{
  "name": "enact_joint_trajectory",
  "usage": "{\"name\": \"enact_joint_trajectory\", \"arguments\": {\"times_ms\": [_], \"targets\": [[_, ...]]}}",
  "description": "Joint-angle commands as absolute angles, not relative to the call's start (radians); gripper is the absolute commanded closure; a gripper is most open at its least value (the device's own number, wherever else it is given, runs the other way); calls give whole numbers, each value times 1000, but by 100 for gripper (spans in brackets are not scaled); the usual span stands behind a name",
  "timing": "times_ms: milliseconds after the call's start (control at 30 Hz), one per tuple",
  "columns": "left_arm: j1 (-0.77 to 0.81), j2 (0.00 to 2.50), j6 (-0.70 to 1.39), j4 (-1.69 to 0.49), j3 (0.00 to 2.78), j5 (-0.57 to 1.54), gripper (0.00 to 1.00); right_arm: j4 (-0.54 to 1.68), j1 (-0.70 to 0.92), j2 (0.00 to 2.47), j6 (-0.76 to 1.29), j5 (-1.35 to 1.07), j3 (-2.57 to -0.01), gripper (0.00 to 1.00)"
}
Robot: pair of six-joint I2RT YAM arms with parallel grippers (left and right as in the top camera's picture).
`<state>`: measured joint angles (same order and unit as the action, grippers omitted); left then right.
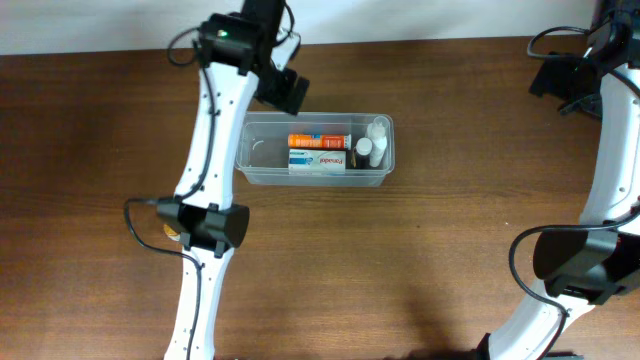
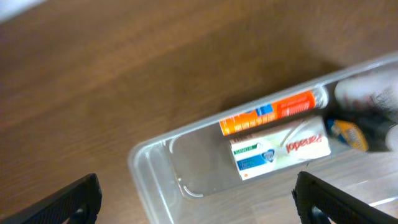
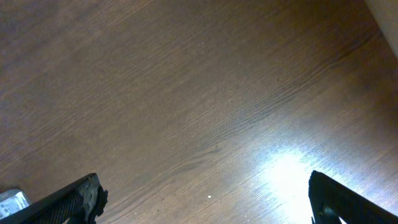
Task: Pack container
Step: 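Move the left gripper down to the amber-capped jar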
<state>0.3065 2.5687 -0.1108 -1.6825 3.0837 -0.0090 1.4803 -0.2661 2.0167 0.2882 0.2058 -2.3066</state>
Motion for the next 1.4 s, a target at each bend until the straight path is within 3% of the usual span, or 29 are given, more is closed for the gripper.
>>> {"name": "enact_joint_trajectory", "arguments": {"times_ms": [0, 200, 567, 833, 1033, 1367], "targets": [[286, 2514, -85, -1688, 3111, -19, 1, 1478, -269, 2015, 297, 221, -2311, 2], [285, 2384, -71, -1688, 3022, -23, 1, 1478, -269, 2015, 297, 221, -2311, 2], [262, 1871, 58, -1687, 2240, -237, 0, 1478, -269, 2015, 297, 221, -2311, 2], [43, 1608, 96, -1609, 1831, -123, 1, 1478, -269, 2015, 297, 221, -2311, 2], [-139, 1548, 56, -1419, 1525, -5, 0, 1478, -269, 2015, 297, 221, -2311, 2], [-248, 1556, 33, -1126, 1237, 60, 0, 1478, -269, 2015, 297, 221, -2311, 2]]}}
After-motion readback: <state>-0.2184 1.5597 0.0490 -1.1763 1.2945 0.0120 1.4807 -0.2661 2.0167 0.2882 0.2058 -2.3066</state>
